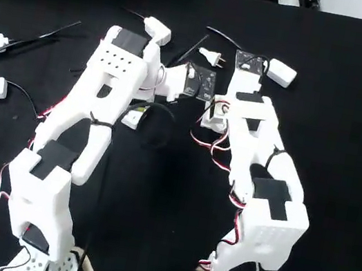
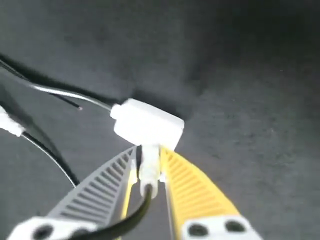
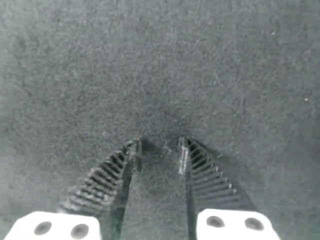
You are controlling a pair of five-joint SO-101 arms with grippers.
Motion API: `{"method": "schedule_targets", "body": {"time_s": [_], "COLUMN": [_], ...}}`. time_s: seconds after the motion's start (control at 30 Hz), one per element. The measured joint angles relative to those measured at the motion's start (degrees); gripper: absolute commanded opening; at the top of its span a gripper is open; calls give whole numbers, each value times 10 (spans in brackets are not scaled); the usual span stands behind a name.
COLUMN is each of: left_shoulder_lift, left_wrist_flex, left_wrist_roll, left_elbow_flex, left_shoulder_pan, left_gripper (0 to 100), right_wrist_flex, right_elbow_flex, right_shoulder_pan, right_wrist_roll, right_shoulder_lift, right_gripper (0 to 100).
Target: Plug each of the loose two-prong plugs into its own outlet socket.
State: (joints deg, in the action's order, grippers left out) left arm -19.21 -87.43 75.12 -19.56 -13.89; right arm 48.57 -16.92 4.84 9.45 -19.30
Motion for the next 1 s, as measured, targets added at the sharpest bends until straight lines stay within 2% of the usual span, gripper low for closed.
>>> {"method": "schedule_targets", "body": {"time_s": [0.1,0.27,0.77,1.0], "left_shoulder_lift": [-13,-20,-24,-43], "left_wrist_flex": [2,-23,-29,24], "left_wrist_roll": [40,69,77,77], "left_elbow_flex": [16,18,18,18], "left_shoulder_pan": [0,8,37,37], "left_gripper": [28,28,28,28], "right_wrist_flex": [0,0,0,0], "right_elbow_flex": [0,-1,-1,-1], "right_shoulder_pan": [0,0,0,0], "right_wrist_roll": [0,0,0,0], "right_shoulder_lift": [0,0,0,0], "right_gripper": [155,155,155,155]}}
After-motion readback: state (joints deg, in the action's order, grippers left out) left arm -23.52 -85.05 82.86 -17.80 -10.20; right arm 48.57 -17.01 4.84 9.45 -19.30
